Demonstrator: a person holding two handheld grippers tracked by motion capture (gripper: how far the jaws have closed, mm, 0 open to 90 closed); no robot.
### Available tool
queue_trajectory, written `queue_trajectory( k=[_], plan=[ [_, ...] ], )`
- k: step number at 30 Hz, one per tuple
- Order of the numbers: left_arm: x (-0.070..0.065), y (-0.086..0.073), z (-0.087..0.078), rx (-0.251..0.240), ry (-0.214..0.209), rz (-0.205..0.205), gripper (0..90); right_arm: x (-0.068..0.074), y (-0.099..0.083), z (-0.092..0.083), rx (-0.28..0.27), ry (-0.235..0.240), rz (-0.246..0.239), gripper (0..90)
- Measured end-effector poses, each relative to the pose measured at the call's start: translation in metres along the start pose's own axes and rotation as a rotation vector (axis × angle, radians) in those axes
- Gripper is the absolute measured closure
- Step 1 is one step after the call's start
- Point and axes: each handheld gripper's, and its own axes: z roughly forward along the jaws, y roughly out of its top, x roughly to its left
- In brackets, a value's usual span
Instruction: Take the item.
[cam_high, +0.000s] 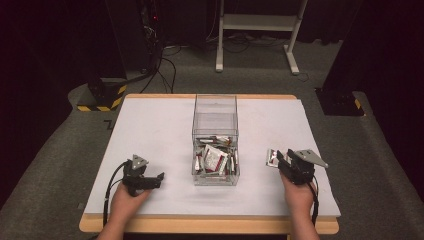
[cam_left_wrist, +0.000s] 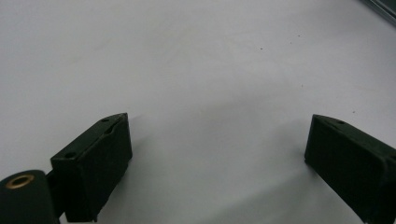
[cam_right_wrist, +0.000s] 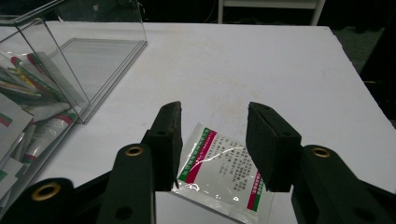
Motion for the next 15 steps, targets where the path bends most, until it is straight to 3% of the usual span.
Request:
queue_trajectory(
  k=[15],
  plan=[
    [0.000,0.000,0.000,-0.001,0.000,0.000,7.6,0.019,0.003,-0.002,0.002,0.049,-0.039,46.6]
  ],
)
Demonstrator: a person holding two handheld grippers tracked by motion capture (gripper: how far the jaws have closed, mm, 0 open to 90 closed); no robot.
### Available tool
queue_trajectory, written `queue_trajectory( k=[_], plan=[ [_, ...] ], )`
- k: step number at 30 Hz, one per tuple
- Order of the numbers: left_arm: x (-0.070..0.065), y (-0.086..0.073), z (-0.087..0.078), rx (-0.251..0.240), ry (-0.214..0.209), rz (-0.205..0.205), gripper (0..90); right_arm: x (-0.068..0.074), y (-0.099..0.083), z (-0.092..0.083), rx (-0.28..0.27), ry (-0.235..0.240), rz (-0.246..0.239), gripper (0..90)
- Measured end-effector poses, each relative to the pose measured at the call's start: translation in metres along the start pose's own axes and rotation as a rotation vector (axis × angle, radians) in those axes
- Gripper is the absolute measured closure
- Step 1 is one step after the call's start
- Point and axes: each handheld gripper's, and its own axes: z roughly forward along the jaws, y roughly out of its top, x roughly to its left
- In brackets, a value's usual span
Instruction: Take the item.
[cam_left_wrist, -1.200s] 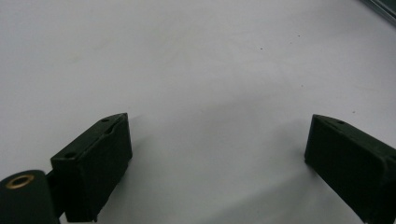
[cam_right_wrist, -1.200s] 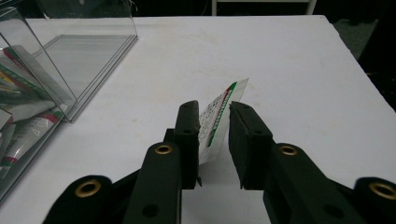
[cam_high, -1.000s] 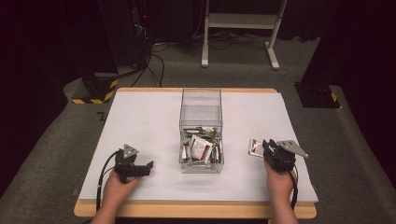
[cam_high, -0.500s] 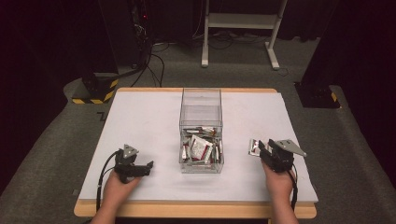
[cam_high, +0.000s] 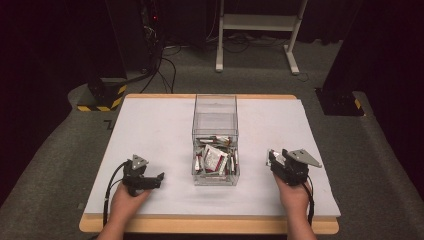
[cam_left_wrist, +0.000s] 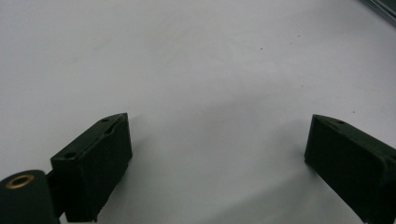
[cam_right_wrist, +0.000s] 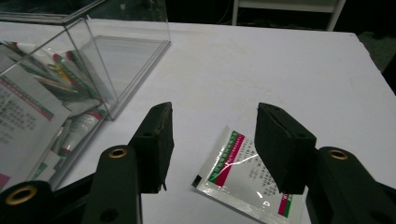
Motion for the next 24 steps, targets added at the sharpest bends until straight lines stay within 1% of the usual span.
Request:
queue_trajectory(
  k=[2,3,5,9,11,14,16,17,20,21,22,23,24],
  plan=[
    [0.000,0.000,0.000,0.000,0.000,0.000,7.6,0.005,0.000,0.000,-0.002,0.014,-0.012,45.0],
    [0.000,0.000,0.000,-0.003,0.000,-0.005,7.6,0.010,-0.001,0.001,0.006,0.027,-0.022,43.7],
    [0.000,0.000,0.000,0.001,0.000,0.001,7.6,0.011,-0.001,0.001,0.008,0.029,-0.029,43.3],
    [0.000,0.000,0.000,0.001,0.000,0.001,7.6,0.022,-0.003,0.003,0.027,0.058,-0.051,40.9],
    [0.000,0.000,0.000,0.001,0.000,0.001,7.6,0.024,-0.004,0.003,0.031,0.060,-0.054,40.6],
    [-0.001,0.000,0.000,-0.003,-0.001,-0.009,7.6,0.031,-0.007,0.005,0.048,0.081,-0.071,39.7],
    [0.000,0.000,0.000,0.000,0.000,-0.002,7.6,0.033,-0.008,0.006,0.056,0.088,-0.072,39.1],
    [-0.001,0.000,0.000,-0.003,-0.001,-0.009,7.6,0.034,-0.009,0.007,0.062,0.091,-0.075,38.7],
    [-0.001,0.000,0.000,-0.004,-0.001,-0.011,7.6,0.041,-0.015,0.014,0.105,0.111,-0.086,35.2],
    [-0.001,0.000,0.001,-0.006,-0.002,-0.015,7.6,0.041,-0.015,0.014,0.105,0.111,-0.086,35.2],
    [-0.001,0.000,0.001,-0.008,-0.002,-0.016,7.6,0.043,-0.017,0.016,0.119,0.115,-0.090,34.3],
    [-0.001,0.000,0.001,-0.010,-0.002,-0.018,7.6,0.046,-0.020,0.019,0.145,0.123,-0.100,32.7],
    [-0.001,0.000,0.001,-0.006,-0.001,-0.013,7.6,0.049,-0.022,0.022,0.160,0.128,-0.102,31.9]
  ],
)
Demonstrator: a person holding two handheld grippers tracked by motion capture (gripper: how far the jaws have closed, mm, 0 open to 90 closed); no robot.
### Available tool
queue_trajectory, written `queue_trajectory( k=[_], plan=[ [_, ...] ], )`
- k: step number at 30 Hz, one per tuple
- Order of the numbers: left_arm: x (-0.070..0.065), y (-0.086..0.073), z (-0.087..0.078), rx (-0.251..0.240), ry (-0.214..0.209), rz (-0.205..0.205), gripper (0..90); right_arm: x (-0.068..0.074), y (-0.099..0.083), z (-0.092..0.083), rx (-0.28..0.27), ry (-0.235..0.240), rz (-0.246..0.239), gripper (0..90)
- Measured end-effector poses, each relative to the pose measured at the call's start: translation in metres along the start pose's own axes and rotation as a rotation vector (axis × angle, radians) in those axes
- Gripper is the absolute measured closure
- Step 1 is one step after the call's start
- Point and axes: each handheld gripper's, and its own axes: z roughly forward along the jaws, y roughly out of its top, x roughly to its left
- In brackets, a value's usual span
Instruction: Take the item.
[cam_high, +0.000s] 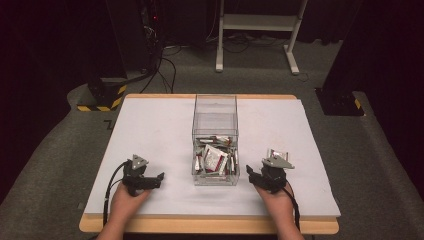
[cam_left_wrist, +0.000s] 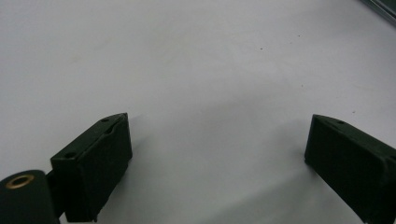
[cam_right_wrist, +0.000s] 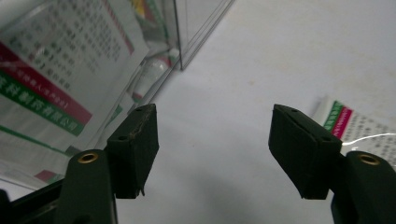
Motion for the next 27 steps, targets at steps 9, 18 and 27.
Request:
queue_trajectory(
  k=[9,18,27],
  plan=[
    [0.000,0.000,0.000,-0.002,-0.001,-0.002,7.6,0.014,-0.009,0.024,0.149,-0.009,-0.045,17.4],
    [0.001,0.000,0.000,0.006,0.001,0.013,7.6,0.013,-0.009,0.025,0.150,-0.003,-0.040,15.1],
    [-0.001,0.000,0.001,-0.008,-0.001,-0.016,7.4,0.013,-0.009,0.025,0.148,-0.004,-0.039,15.1]
  ],
)
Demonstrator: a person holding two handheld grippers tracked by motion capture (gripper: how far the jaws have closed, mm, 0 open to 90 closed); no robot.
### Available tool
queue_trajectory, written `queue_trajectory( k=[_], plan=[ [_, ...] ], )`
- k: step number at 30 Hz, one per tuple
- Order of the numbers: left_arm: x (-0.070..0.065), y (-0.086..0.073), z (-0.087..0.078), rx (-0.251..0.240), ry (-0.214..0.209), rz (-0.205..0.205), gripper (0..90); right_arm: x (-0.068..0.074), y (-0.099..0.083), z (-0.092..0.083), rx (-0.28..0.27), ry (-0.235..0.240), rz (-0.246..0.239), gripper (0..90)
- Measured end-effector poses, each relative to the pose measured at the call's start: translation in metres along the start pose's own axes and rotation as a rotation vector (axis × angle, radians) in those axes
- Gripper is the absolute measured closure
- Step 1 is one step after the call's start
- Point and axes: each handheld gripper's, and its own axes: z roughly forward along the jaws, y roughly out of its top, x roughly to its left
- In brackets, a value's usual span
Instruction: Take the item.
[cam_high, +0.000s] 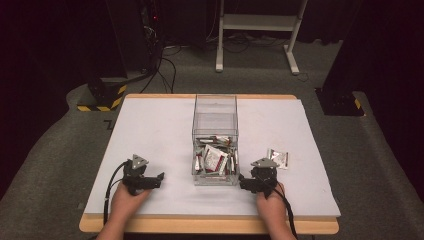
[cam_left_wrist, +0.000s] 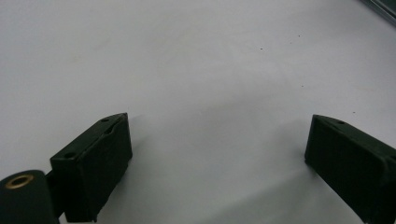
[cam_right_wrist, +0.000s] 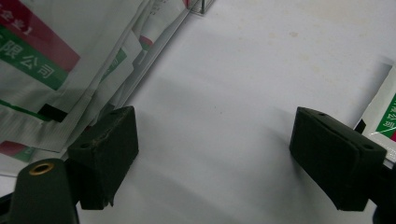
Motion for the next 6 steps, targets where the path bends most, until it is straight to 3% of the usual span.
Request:
queue_trajectory(
  k=[6],
  plan=[
    [0.0001,0.0000,-0.0002,0.003,0.001,0.002,7.4,-0.0001,0.0000,0.0000,0.000,0.000,-0.001,15.1]
  ],
)
